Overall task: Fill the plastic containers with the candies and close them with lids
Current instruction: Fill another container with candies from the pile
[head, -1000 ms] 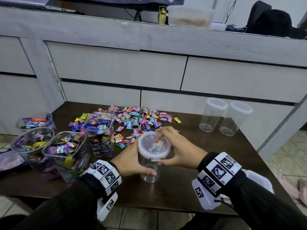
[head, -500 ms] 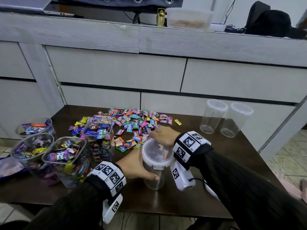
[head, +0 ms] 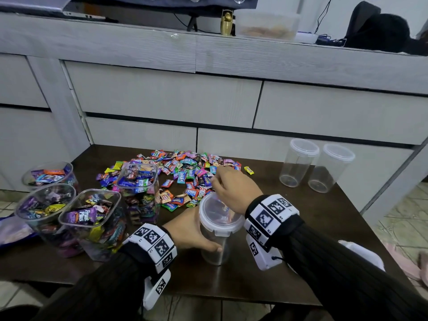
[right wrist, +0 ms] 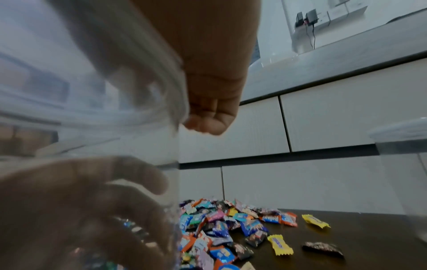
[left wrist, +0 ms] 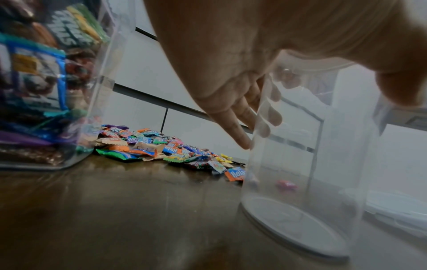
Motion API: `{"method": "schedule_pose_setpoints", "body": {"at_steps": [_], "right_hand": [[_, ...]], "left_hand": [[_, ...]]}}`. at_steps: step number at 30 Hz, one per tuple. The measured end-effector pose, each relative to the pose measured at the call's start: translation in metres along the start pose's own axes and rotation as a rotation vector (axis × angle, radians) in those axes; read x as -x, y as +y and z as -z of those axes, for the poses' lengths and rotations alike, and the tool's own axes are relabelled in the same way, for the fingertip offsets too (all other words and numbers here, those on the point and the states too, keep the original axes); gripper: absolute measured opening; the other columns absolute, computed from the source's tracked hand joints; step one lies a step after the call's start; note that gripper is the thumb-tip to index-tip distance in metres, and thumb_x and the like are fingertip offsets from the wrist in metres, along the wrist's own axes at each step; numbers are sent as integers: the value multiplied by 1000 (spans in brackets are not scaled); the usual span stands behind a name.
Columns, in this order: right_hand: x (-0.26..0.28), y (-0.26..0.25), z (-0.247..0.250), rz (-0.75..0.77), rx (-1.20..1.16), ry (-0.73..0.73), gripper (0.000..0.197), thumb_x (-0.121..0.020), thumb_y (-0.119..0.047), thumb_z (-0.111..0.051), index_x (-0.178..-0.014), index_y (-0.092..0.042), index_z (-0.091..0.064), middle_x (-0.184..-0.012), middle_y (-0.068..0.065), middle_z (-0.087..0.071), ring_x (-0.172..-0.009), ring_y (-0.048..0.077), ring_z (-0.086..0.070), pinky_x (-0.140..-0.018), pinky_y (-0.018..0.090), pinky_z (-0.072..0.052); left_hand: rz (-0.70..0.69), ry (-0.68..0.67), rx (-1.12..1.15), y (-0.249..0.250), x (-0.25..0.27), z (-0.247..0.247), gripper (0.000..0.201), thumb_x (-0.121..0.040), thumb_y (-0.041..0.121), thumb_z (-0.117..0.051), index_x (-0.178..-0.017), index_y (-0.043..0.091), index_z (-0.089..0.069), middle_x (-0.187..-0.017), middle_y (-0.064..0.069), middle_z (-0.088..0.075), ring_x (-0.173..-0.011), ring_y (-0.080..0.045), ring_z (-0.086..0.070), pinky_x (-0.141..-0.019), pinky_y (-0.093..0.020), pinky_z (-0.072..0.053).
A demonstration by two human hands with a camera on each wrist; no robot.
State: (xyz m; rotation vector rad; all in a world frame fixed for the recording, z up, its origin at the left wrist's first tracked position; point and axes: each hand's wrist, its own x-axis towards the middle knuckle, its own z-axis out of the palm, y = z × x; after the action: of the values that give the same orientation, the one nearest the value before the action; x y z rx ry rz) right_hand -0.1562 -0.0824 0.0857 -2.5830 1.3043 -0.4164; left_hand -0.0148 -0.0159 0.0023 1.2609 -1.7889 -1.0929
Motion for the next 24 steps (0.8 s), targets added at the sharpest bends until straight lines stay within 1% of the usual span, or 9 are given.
{"method": "schedule_pose_setpoints", "body": {"at_steps": [3, 6, 8, 11, 15, 17, 19, 21, 24], "right_hand": [[13, 0, 10, 46, -27, -15, 31, -96, -45, -43, -102, -15, -50, -107, 3, -50, -94, 20, -51, -82, 36, -43], [29, 2, 19, 147, -108, -114, 52, -86, -52, -60, -124, -19, -48, -124, 3, -45, -115, 19, -43, -99, 37, -39], [41, 5, 22, 268, -39, -162, 66, -76, -54, -70, -129, -21, -47, -133, 1, -41, -124, 19, -37, -104, 35, -35], [53, 8, 24, 453, 251, -107, 60, -75, -47, -72, -124, -17, -53, -136, 4, -46, -122, 23, -44, -95, 38, -40], [61, 9, 16, 675, 527, 170, 32, -77, -38, -70, -102, -18, -69, -96, 2, -67, -80, 22, -64, -63, 27, -50], [61, 11, 10, 764, 575, 290, 24, -79, -33, -72, -95, -16, -73, -87, 2, -70, -72, 20, -67, -55, 27, -52], [58, 15, 5, 808, 633, 359, 24, -76, -24, -76, -94, -9, -75, -88, 6, -73, -75, 22, -71, -56, 28, -55], [56, 19, 2, 810, 709, 382, 19, -84, -13, -62, -95, -5, -75, -91, 11, -74, -79, 24, -72, -59, 29, -57], [51, 22, 1, 809, 743, 398, 53, -96, -3, -21, -98, -1, -74, -92, 14, -73, -80, 28, -72, -62, 31, -57]], "left_hand": [[-16, 16, -12, -1, -2, 2, 78, -59, 14, -91, -122, 36, -50, -124, 13, -64, -119, 1, -56, -104, -16, -39], [-22, 41, -1, -3, -3, 6, 82, -60, 3, -90, -123, 34, -48, -124, 11, -63, -119, 1, -56, -103, -15, -40], [-14, 47, 16, -3, -2, 10, 82, -60, -1, -89, -126, 29, -49, -122, 8, -66, -116, -2, -59, -99, -15, -42], [-15, 48, 12, -3, -2, 14, 79, -62, -1, -88, -127, 26, -51, -117, 10, -68, -113, -1, -60, -95, -11, -42], [0, 66, -44, -4, -2, 14, 68, -63, 2, -87, -115, 32, -56, -106, 26, -69, -105, 8, -62, -86, -5, -43], [7, 97, -78, -4, -2, 14, 65, -62, 10, -89, -112, 37, -57, -104, 35, -66, -101, 12, -61, -81, -2, -42], [10, 129, -118, -2, -4, 14, 62, -60, 22, -90, -107, 44, -56, -102, 41, -63, -99, 17, -59, -77, 1, -41], [17, 157, -164, 0, -8, 13, 60, -54, 38, -87, -104, 50, -56, -100, 39, -64, -98, 17, -59, -78, -1, -42], [18, 182, -242, -1, -16, 11, 69, -52, 52, -82, -117, 42, -59, -105, 26, -68, -102, 14, -59, -88, -11, -46]]}}
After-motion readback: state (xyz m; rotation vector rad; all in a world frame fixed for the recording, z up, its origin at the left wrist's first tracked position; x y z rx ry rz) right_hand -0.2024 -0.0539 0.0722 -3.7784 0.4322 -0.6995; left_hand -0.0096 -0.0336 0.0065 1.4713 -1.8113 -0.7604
